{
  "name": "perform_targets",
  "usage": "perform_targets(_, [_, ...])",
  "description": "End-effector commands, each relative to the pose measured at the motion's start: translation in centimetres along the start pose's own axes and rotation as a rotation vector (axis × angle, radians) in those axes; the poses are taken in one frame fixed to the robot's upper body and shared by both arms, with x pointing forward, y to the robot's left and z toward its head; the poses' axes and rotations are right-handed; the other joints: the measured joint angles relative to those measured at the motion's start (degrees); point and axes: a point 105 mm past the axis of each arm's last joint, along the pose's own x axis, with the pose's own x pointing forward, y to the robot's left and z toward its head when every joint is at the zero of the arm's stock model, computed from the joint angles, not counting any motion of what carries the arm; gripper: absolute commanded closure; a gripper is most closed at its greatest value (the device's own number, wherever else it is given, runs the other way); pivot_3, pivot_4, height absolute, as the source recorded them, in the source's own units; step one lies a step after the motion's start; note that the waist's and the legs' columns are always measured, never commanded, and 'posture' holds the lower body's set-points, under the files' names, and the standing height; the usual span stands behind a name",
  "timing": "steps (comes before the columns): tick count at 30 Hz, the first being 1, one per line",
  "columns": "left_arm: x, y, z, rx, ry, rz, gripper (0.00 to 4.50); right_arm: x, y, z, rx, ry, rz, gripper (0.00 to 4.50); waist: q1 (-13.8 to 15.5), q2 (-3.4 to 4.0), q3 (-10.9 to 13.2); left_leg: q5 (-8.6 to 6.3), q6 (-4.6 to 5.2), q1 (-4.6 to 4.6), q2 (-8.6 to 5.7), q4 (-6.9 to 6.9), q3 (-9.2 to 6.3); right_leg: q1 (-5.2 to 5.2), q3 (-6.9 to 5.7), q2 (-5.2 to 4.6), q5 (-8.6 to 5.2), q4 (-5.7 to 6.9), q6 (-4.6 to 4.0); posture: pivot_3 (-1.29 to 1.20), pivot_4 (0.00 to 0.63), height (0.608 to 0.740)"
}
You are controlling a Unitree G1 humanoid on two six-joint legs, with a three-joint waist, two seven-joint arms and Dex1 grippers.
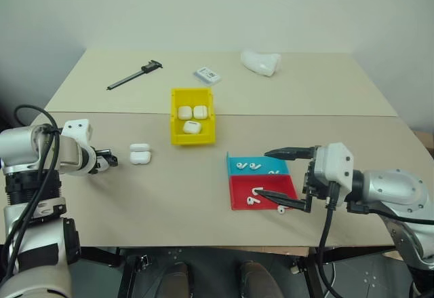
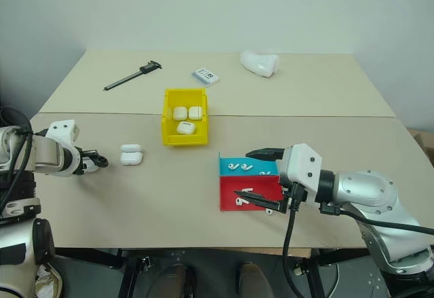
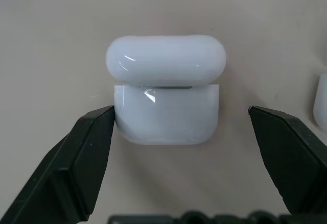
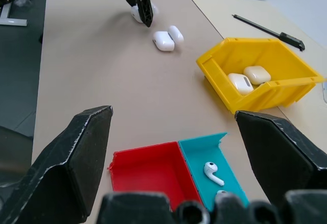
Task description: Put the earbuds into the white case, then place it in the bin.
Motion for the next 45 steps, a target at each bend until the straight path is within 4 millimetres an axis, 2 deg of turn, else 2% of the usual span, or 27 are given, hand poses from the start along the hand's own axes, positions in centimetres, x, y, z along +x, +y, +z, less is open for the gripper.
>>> perform_targets(1, [-0.3, 0.0, 0.5, 0.009, -0.01, 0.014, 0.18, -0.5, -0.1, 1.1, -0.032, -0.015, -0.019, 0.02, 0.0, 0.0, 0.0, 0.0, 0.0, 0.0, 0.0, 0.0, 0.0, 0.0, 0.0, 0.0, 0.0, 0.0, 0.0, 0.0, 0.15, 0.74])
perform_targets(4, [-0.3, 0.0, 0.5, 0.027, -0.009, 0.012, 0.87, -0.5, -0.1, 1.1, -0.033, -0.013, -0.026, 0.0, 0.0, 0.0, 0.0, 0.0, 0.0, 0.01, 0.0, 0.0, 0.0, 0.01, 0.0, 0.0, 0.0, 0.01, 0.0, 0.0, 0.15, 0.74])
perform_targets(5, [-0.4, 0.1, 0.4, 0.03, -0.011, 0.018, 1.25, -0.5, 0.0, 1.1, -0.033, -0.013, -0.027, 0.0, 0.0, 0.0, 0.0, 0.0, 0.0, 0.01, 0.0, 0.0, 0.0, 0.01, 0.0, 0.0, 0.0, 0.01, 0.0, 0.0, 0.15, 0.74])
perform_targets(10, [-1.1, 1.3, 0.3, 0.062, -0.038, 0.058, 2.49, -0.4, 0.0, 1.1, -0.034, -0.015, -0.031, 0.0, -0.3, 0.0, 0.0, 0.0, 0.0, 0.02, 0.02, 0.0, -0.03, -0.02, 0.03, 0.01, 0.0, 0.04, 0.0, 0.0, 0.15, 0.74])
perform_targets(18, [-3.2, 3.9, 0.0, 0.166, -0.064, 0.119, 2.49, -0.3, 0.1, 1.1, -0.021, -0.021, -0.023, 0.0, 0.0, -0.01, 0.0, 0.0, 0.0, 0.03, 0.03, 0.0, -0.05, -0.02, 0.03, 0.0, 0.0, 0.05, 0.0, 0.0, 0.15, 0.74])
perform_targets(21, [-3.5, 3.6, 0.0, 0.253, -0.137, 0.122, 2.49, -0.2, 0.1, 1.0, -0.021, -0.024, -0.019, 0.0, 0.1, 0.0, 0.0, 0.0, 0.0, 0.05, 0.02, 0.0, -0.04, 0.0, 0.04, -0.03, 0.0, 0.04, 0.0, 0.0, 0.15, 0.74])
perform_targets(25, [-4.1, 2.3, 0.4, 0.411, -0.295, 0.058, 2.49, -0.2, 0.2, 1.0, -0.019, -0.025, -0.013, 0.0, 0.0, -0.01, 0.0, 0.0, 0.0, 0.01, 0.04, -0.01, -0.06, -0.03, 0.04, -0.05, 0.0, 0.02, -0.01, 0.0, 0.15, 0.74])
perform_targets(27, [-4.2, 2.5, 0.0, 0.422, -0.264, 0.047, 2.49, -0.2, 0.2, 1.1, -0.02, -0.025, -0.01, 0.0, 0.0, -0.03, 0.0, 0.0, -0.01, 0.0, 0.06, -0.01, -0.06, -0.04, 0.03, -0.05, 0.01, 0.0, -0.03, 0.0, 0.15, 0.74])
perform_targets(30, [-4.4, 2.6, -0.1, 0.452, -0.241, 0.032, 1.93, -0.1, 0.1, 1.1, -0.019, -0.027, -0.007, 0.0, 0.0, -0.02, 0.0, 0.0, 0.0, 0.02, 0.06, -0.01, -0.03, -0.03, 0.0, -0.02, 0.02, 0.0, -0.05, 0.0, 0.15, 0.74])
perform_targets(35, [-5.3, 1.1, 0.4, 0.448, -0.231, -0.041, 0.25, 0.2, 0.3, 1.0, -0.012, -0.035, -0.003, 0.0, 0.0, -0.04, 0.0, 0.0, 0.0, 0.02, 0.05, -0.03, -0.02, -0.04, 0.03, -0.02, 0.01, 0.0, -0.04, 0.0, 0.15, 0.74])
perform_targets(36, [-5.5, 0.8, 0.4, 0.435, -0.212, -0.063, 0.05, 0.3, 0.4, 1.0, -0.011, -0.037, -0.003, 0.0, 0.0, -0.06, 0.0, 0.0, 0.0, 0.0, 0.05, -0.03, -0.01, -0.04, 0.01, -0.01, 0.01, -0.01, -0.04, 0.0, 0.15, 0.74])
perform_targets(39, [-5.8, 0.1, 0.5, 0.393, -0.161, -0.099, 0.05, 0.5, 0.6, 1.0, -0.005, -0.042, -0.003, 0.0, 0.2, -0.06, 0.0, 0.0, 0.0, -0.02, 0.03, -0.02, 0.05, -0.03, -0.03, -0.01, 0.01, -0.02, -0.03, 0.0, 0.15, 0.74])
perform_targets(45, [-5.6, -1.7, 1.9, 0.273, -0.088, -0.242, 0.05, 0.8, 1.1, 0.9, 0.003, -0.054, -0.011, 0.0, 0.0, -0.07, 0.0, 0.01, 0.01, -0.01, 0.02, 0.0, 0.0, -0.02, -0.04, 0.04, 0.0, 0.01, -0.02, 0.0, 0.15, 0.74])
